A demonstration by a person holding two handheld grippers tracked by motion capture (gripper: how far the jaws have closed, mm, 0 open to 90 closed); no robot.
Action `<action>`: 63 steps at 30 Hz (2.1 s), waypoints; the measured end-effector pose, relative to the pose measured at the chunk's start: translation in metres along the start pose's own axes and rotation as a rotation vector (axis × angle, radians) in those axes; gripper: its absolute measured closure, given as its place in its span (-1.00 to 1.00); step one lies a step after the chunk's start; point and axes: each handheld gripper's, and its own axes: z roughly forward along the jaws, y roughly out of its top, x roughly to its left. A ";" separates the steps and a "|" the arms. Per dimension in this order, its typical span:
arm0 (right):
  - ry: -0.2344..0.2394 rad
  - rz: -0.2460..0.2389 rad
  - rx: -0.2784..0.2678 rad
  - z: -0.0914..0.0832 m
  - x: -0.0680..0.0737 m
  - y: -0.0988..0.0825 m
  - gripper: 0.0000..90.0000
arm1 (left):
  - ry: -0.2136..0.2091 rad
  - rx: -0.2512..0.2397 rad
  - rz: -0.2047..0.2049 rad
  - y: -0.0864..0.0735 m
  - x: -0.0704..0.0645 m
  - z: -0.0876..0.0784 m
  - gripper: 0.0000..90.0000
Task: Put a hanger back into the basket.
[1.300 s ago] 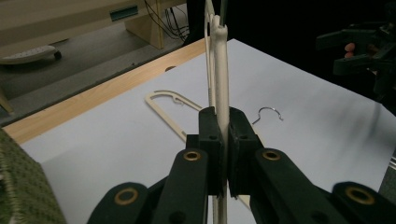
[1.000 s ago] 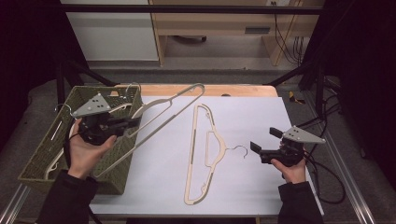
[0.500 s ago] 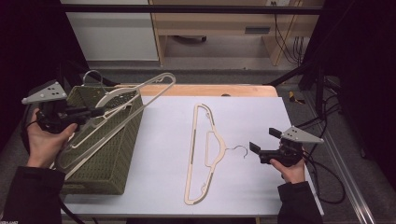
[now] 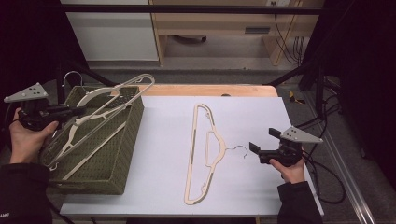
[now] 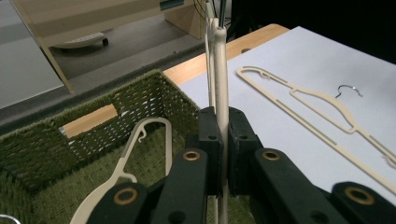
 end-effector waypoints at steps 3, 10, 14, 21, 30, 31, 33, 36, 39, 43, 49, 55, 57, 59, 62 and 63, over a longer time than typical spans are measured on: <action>0.000 -0.001 -0.001 0.000 0.000 0.000 -0.91 | 0.009 0.013 0.000 -0.004 0.005 0.001 0.91; -0.003 -0.001 -0.002 -0.001 -0.001 0.000 -0.92 | 0.025 -0.002 -0.020 -0.018 0.019 -0.007 0.91; -0.002 -0.004 -0.001 -0.001 -0.001 0.000 -0.92 | 0.045 -0.003 -0.032 -0.024 0.025 -0.013 0.91; -0.001 -0.007 0.002 0.000 0.000 -0.001 -0.93 | 0.064 0.018 -0.062 -0.039 0.035 -0.018 0.91; -0.001 -0.008 0.004 0.001 0.000 -0.001 -0.93 | 0.048 0.055 -0.100 -0.055 0.038 -0.014 0.91; 0.000 -0.011 0.007 0.000 0.000 -0.001 -0.93 | 0.041 0.064 -0.104 -0.056 0.037 -0.012 0.91; -0.003 -0.007 0.004 0.000 0.000 -0.001 -0.93 | 0.041 0.076 -0.116 -0.060 0.035 -0.007 0.91; 0.003 -0.014 0.010 0.000 0.001 -0.001 -0.93 | 0.034 0.100 -0.128 -0.066 0.032 0.002 0.91; 0.004 -0.014 0.009 0.000 0.001 -0.001 -0.93 | 0.025 0.114 -0.146 -0.073 0.033 0.009 0.91; 0.000 -0.009 0.004 0.000 0.001 -0.001 -0.93 | 0.016 0.126 -0.180 -0.085 0.035 0.017 0.90; 0.002 -0.009 0.002 -0.001 0.003 -0.001 -0.93 | 0.003 0.204 -0.221 -0.095 0.036 0.031 0.87; 0.001 -0.011 0.000 -0.001 0.003 0.000 -0.93 | 0.052 0.198 -0.268 -0.103 0.040 0.031 0.85; 0.001 -0.010 0.001 0.000 0.003 0.000 -0.93 | 0.091 0.198 -0.274 -0.103 0.040 0.031 0.84; 0.004 -0.013 0.006 0.000 0.003 0.000 -0.93 | 0.141 0.223 -0.283 -0.102 0.041 0.032 0.82; 0.002 -0.007 0.005 0.000 0.004 -0.001 -0.93 | 0.223 0.302 -0.274 -0.105 0.043 0.035 0.74; 0.002 -0.007 0.004 0.000 0.004 -0.001 -0.93 | 0.242 0.307 -0.280 -0.106 0.044 0.036 0.71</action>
